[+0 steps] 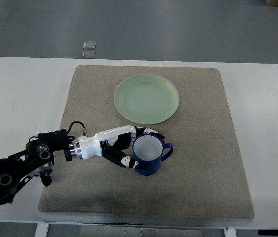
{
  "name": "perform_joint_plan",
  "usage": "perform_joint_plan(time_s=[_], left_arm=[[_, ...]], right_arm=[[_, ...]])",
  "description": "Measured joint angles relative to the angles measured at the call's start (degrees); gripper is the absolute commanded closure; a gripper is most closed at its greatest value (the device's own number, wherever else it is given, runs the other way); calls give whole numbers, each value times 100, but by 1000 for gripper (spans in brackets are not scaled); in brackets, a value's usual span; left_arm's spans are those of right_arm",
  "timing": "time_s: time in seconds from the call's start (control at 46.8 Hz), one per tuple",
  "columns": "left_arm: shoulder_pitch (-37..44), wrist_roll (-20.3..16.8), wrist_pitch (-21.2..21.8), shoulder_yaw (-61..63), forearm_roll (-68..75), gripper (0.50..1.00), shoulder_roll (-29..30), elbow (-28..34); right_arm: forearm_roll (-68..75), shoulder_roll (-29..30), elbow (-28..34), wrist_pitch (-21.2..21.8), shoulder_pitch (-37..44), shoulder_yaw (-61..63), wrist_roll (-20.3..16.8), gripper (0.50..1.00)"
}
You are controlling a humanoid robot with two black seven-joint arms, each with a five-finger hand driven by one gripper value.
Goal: Place cup left of plate with left hand
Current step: 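Close the left hand fingers around the blue mug, then lift the blue mug and carry it past the plate's near side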
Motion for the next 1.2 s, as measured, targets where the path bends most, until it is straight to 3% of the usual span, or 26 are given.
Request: perform_joint_plan(time_s=[0.171,0.342,0.385,0.491,0.705,0.94,1.197], left_arm=[[3,0,0,2,9,765,3,0],[3,0,0,2,9,876,9,-1],[2,0,0,2,8,881,11,-4],[-11,-7,0,-13,-79,1000,19,-8],[-145,-69,-1,-236,-254,1000,103,-26],[-246,-80,-1,-1291,-436,1000,358,42],[-455,-70,0,-1989,-869,1000,568,901]], right_arm=[[0,0,0,0,1,0,0,568],[0,0,0,0,4,0,0,568],[0,0,0,0,2,0,0,568],[0,0,0,0,3,0,0,568],[0,0,0,0,3,0,0,568],[0,0,0,0,0,0,1,568],[0,0,0,0,5,0,0,568]])
